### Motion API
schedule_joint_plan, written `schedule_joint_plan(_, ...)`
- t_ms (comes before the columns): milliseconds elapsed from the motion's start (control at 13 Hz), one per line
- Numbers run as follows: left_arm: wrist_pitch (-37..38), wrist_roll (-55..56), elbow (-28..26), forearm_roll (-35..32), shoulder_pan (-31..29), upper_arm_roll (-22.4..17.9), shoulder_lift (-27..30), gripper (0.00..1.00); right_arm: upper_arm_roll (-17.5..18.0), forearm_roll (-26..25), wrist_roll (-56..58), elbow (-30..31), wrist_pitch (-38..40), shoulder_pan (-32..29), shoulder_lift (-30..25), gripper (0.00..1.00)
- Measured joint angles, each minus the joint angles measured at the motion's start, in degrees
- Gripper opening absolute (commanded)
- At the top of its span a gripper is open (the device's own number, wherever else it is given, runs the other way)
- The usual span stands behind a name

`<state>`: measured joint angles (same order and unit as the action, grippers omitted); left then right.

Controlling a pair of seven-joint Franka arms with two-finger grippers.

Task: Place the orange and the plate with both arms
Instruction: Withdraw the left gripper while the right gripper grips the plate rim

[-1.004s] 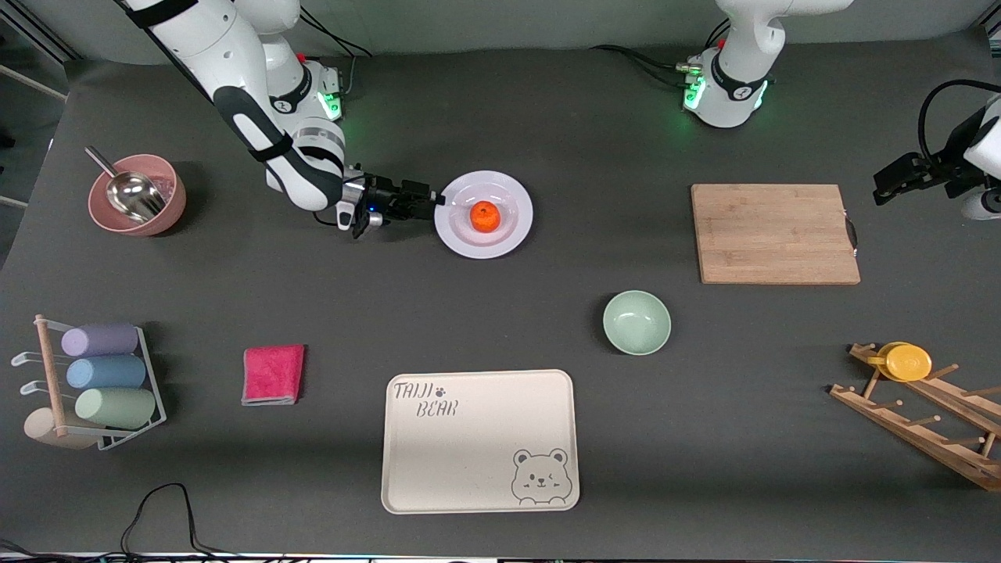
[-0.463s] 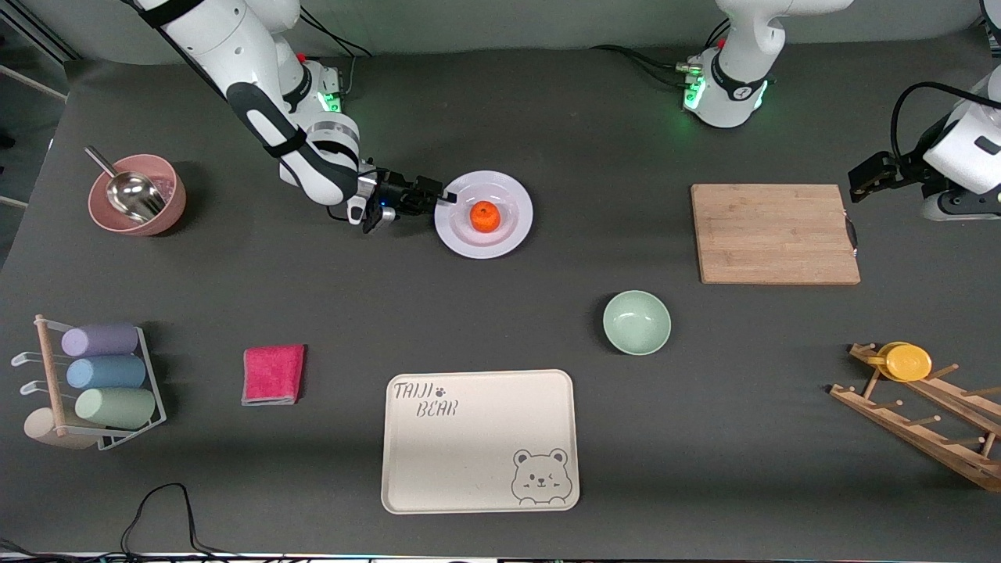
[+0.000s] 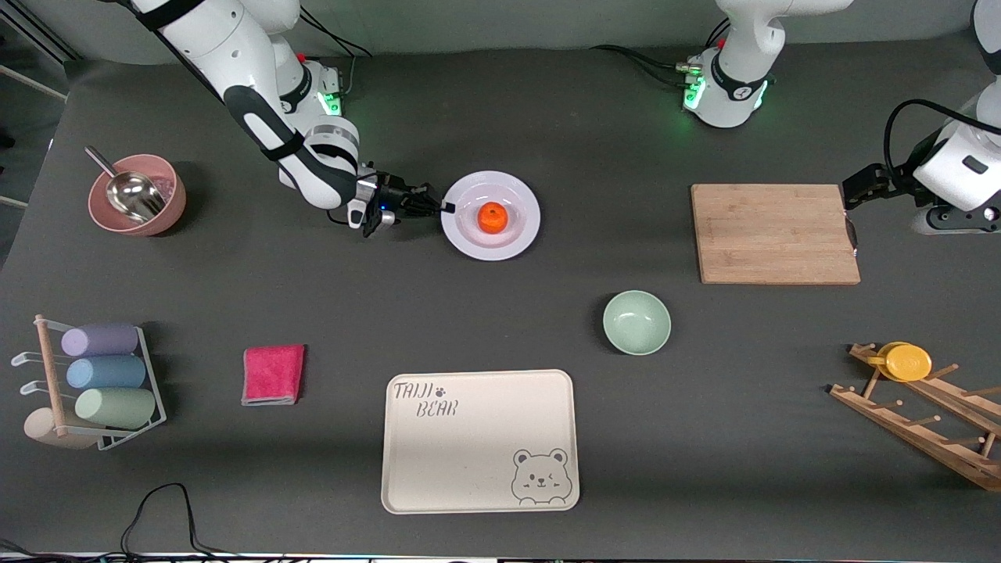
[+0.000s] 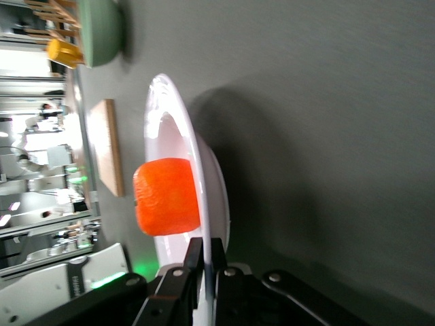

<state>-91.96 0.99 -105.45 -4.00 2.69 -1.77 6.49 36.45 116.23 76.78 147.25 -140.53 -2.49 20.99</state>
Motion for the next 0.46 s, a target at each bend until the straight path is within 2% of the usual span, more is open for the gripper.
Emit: schedule_joint_plan(463,0.0,0.0,0.0,0.0,0.0,0.0,-0.4,1.0,0.0,0.7,-4.5,-4.2,-1.0,-0.4,0.1,0.0)
